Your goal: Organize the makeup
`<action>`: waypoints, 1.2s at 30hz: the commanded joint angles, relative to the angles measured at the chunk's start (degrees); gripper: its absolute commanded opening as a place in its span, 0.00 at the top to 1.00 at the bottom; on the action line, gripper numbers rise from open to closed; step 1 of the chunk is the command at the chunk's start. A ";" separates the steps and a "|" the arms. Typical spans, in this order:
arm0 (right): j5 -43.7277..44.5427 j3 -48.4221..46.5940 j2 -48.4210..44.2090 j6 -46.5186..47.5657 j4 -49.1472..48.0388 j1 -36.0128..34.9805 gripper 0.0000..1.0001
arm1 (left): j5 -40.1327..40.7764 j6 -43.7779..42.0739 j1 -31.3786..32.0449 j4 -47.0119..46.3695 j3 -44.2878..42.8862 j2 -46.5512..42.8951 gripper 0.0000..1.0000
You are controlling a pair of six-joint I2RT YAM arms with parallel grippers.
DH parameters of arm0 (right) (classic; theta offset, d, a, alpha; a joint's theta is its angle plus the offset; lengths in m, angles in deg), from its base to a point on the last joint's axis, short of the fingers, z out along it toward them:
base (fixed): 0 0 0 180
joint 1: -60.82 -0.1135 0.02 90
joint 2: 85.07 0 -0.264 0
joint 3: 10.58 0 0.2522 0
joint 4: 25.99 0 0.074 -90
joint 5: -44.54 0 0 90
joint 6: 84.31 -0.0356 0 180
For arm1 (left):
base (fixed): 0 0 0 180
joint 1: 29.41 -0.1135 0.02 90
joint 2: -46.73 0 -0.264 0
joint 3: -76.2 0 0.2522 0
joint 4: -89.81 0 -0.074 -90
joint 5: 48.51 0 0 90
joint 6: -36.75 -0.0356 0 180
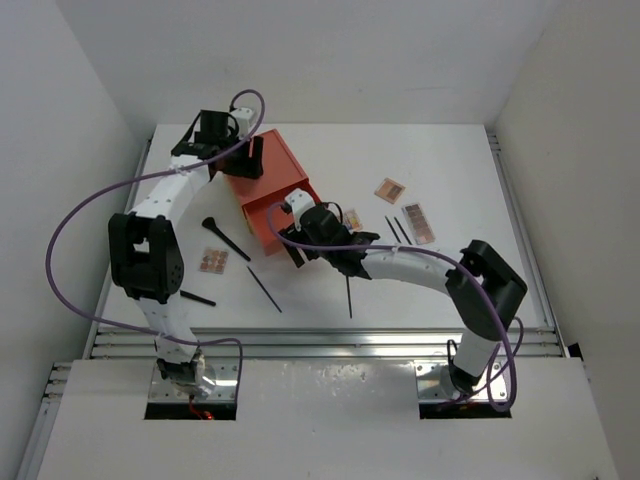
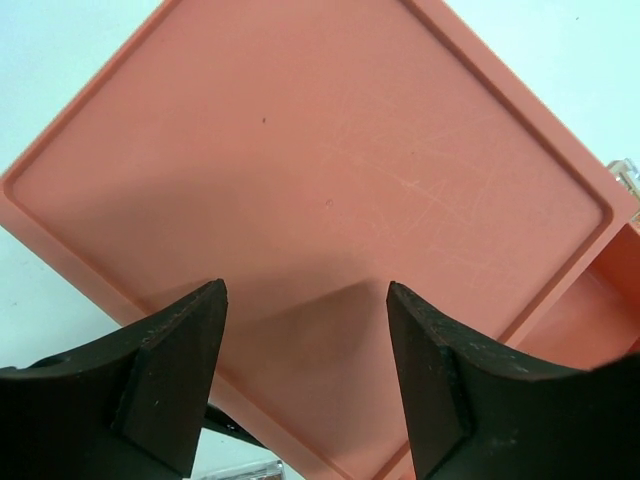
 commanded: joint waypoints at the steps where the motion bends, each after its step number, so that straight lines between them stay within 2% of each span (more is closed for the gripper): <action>1: -1.15 -2.49 -5.77 1.65 4.25 -0.37 0.20 | -1.39 0.52 -1.05 1.51 -4.95 -0.24 0.28; 2: -1.94 -2.50 -6.22 1.73 4.70 -0.29 0.19 | -1.39 1.04 -1.05 2.12 -5.83 -0.24 0.28; 5: -3.61 -3.11 -9.29 1.82 9.88 -0.29 0.14 | -1.91 1.05 -1.05 3.18 -9.43 -0.24 0.18; 7: -4.32 -3.11 -12.09 2.26 13.14 -0.38 0.09 | -2.52 1.05 -1.58 3.71 -12.15 -0.24 0.04; 8: -3.88 -2.68 -12.72 2.52 16.54 -0.29 0.08 | -2.53 1.05 -2.10 4.23 -12.95 -0.93 0.00; 11: -0.99 -1.80 -16.41 3.40 21.03 -0.46 0.06 | -2.53 1.57 -3.42 4.24 -14.89 -2.60 0.00; 14: 3.14 2.23 -21.67 3.40 22.81 -0.29 0.04 | 4.30 3.33 -5.00 4.24 -15.50 -5.85 0.00; 15: 4.63 3.03 -23.17 3.58 22.73 -0.29 0.04 | 11.29 6.12 -6.14 4.24 -15.51 -7.78 0.00; 17: 5.69 5.32 -25.11 3.32 22.55 -0.20 0.04 | 15.91 7.81 -8.25 6.69 -13.85 -10.68 0.00; 20: 6.58 8.04 -27.49 1.91 22.55 -0.29 0.04 | 20.58 13.96 -14.04 9.58 -5.88 -18.41 0.04; 22: 5.62 9.80 -28.28 0.25 22.20 -0.37 0.04 | 20.59 20.08 -17.21 13.10 -1.64 -21.41 0.12; 27: 1.92 10.43 -28.64 -2.04 23.42 -0.37 0.06 | 14.01 29.60 -25.12 24.87 16.37 -26.51 0.21; 29: -0.19 9.81 -28.28 -2.22 24.56 -0.29 0.06 | 12.16 33.29 -27.49 24.89 24.87 -27.74 0.24; 36: -2.56 5.68 -26.35 -1.87 29.14 -0.46 0.07 | 18.30 38.92 -29.43 23.14 32.37 -29.24 0.25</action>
